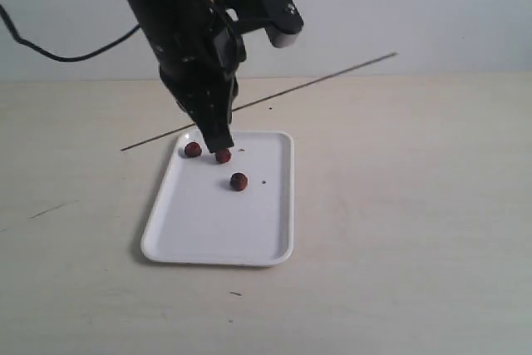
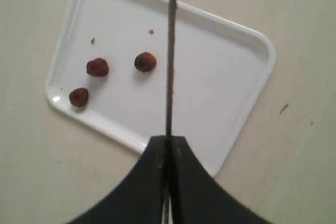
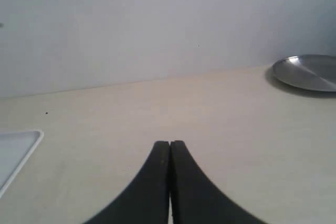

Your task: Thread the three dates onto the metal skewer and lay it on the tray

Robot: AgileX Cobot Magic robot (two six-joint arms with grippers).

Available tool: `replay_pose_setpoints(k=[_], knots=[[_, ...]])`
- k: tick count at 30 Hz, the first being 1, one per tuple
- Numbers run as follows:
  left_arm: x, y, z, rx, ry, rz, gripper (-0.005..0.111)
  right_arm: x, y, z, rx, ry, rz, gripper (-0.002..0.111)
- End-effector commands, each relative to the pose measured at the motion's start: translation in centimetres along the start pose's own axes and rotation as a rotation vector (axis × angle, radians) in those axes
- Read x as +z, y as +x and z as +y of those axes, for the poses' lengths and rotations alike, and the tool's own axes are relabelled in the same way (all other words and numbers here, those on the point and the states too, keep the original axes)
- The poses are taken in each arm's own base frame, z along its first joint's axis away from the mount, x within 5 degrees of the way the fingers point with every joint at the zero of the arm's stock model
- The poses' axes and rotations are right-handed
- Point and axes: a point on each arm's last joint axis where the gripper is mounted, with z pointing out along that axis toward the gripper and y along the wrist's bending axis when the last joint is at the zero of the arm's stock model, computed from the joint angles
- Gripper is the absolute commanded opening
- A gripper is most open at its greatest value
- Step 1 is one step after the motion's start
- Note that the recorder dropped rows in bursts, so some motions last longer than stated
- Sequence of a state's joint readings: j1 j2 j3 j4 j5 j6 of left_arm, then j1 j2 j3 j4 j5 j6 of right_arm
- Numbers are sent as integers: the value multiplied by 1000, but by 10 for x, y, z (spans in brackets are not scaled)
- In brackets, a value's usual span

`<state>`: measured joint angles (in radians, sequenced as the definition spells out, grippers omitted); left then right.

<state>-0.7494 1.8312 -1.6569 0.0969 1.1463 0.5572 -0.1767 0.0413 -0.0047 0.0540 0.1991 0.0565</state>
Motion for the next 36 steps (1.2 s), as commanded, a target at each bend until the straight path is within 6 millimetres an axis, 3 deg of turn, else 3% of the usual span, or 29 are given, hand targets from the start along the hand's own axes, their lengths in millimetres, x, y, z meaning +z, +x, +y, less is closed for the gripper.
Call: replay_pose_setpoints(k=[1, 8, 15, 17, 21, 25, 28, 30, 33, 34, 36], knots=[[-20, 21, -5, -133, -42, -22, 0, 0, 1, -1, -5, 9, -3, 0], [-11, 64, -20, -252, -145, 36, 0, 0, -1, -1, -35, 11, -27, 0], [23, 116, -8, -432, -196, 41, 0, -5, -28, 1, 37, -11, -329, 0], [23, 129, 1, -485, -196, 78, 0, -7, -32, 0, 98, -18, -379, 0], [23, 158, 16, -606, -170, 149, 0, -9, -38, -2, 402, -64, -454, 0], [23, 172, 22, -646, -76, 124, 0, -12, -49, 1, 481, -136, -506, 0], [23, 170, 22, -575, -5, 56, 0, -12, -82, 16, 344, -218, -482, 0], [24, 166, 23, -550, 11, 1, 0, -4, -109, 23, 271, -248, -446, 0], [23, 161, 22, -539, 33, -44, 0, 28, -141, 29, 221, -244, -338, 0], [23, 160, 21, -545, 42, -53, 0, 61, -161, 34, 194, -254, -253, 0], [23, 160, 21, -549, 45, -57, 0, 98, -177, 40, 139, -279, -158, 0]])
